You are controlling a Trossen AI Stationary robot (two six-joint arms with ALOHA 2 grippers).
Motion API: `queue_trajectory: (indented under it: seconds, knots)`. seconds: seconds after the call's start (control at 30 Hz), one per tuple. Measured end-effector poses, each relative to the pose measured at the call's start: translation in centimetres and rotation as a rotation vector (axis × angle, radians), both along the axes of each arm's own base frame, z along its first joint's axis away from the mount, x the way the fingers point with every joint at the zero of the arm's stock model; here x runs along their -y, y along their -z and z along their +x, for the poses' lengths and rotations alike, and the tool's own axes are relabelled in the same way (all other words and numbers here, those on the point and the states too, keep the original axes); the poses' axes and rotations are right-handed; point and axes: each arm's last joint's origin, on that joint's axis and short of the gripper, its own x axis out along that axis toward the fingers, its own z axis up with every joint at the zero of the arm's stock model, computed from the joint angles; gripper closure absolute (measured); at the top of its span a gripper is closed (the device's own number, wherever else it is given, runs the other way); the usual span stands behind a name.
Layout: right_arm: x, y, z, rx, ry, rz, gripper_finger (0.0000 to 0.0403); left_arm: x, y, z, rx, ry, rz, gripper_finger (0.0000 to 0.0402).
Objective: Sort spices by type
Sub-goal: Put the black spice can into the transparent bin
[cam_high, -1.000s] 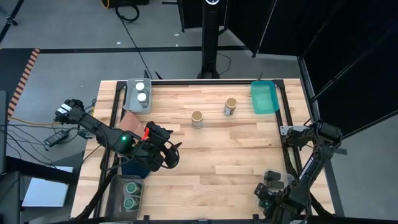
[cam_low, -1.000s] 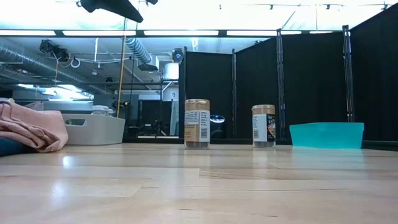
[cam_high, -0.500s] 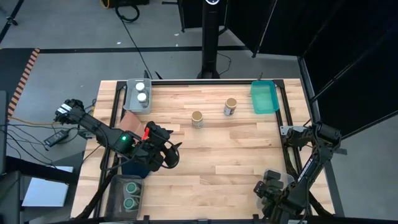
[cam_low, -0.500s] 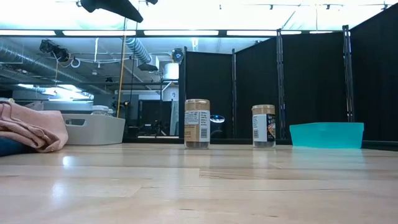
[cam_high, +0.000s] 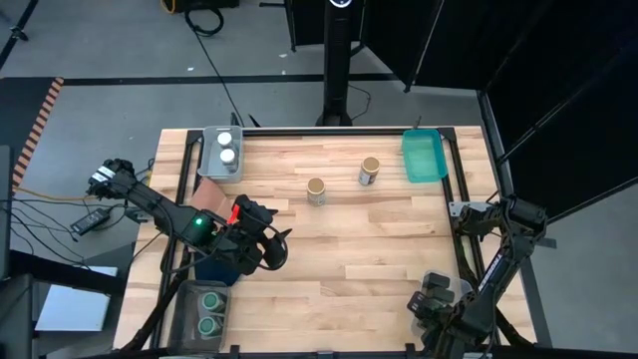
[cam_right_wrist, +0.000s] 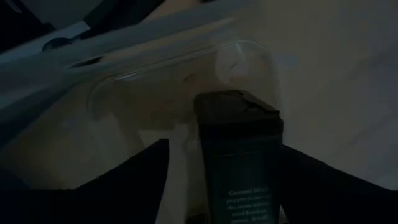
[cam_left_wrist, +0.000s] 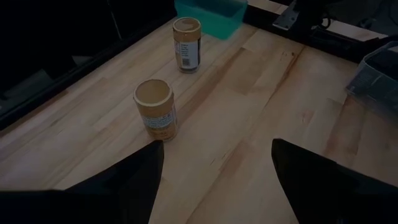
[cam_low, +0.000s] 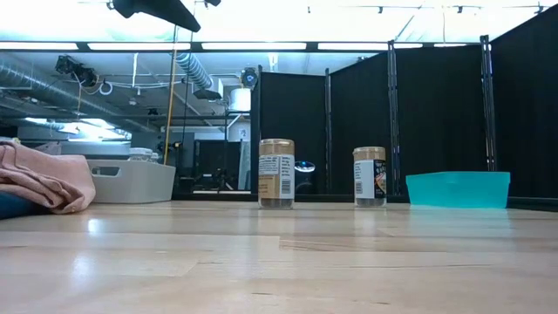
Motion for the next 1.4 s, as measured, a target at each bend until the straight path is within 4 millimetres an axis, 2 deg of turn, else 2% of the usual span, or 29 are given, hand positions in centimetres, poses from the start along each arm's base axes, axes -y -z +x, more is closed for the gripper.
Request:
queue_trajectory:
  seconds: [0.4,0.57,0.7,0.93,1.17,1.4]
  knots:
    - [0.4,-0.1,-0.2,-0.011,0.095,-0.044,0.0280,0.0,0.0,0.0,-0.005,0.010,-0.015,0.0098]
    - [0.6,-0.4,-0.3,-0.011,0.161,-0.042,0.0283,0.1,0.0,0.1,0.002,0.011,-0.020,0.0098]
    - [0.9,-1.6,-0.4,0.026,0.231,-0.009,0.0283,0.1,0.0,0.1,0.002,0.011,-0.021,0.0098]
    - [2.2,-5.2,-0.7,0.138,0.391,0.101,0.0279,0.2,-0.2,0.2,0.026,0.012,-0.036,0.0098]
    - [4.3,-8.7,-1.6,0.238,0.589,0.189,0.0279,0.5,-0.8,0.8,0.094,0.041,-0.044,0.0098]
    - [6.8,-11.6,-1.2,0.486,0.755,0.266,0.0279,0.4,-2.0,2.0,0.196,0.086,-0.043,0.0098]
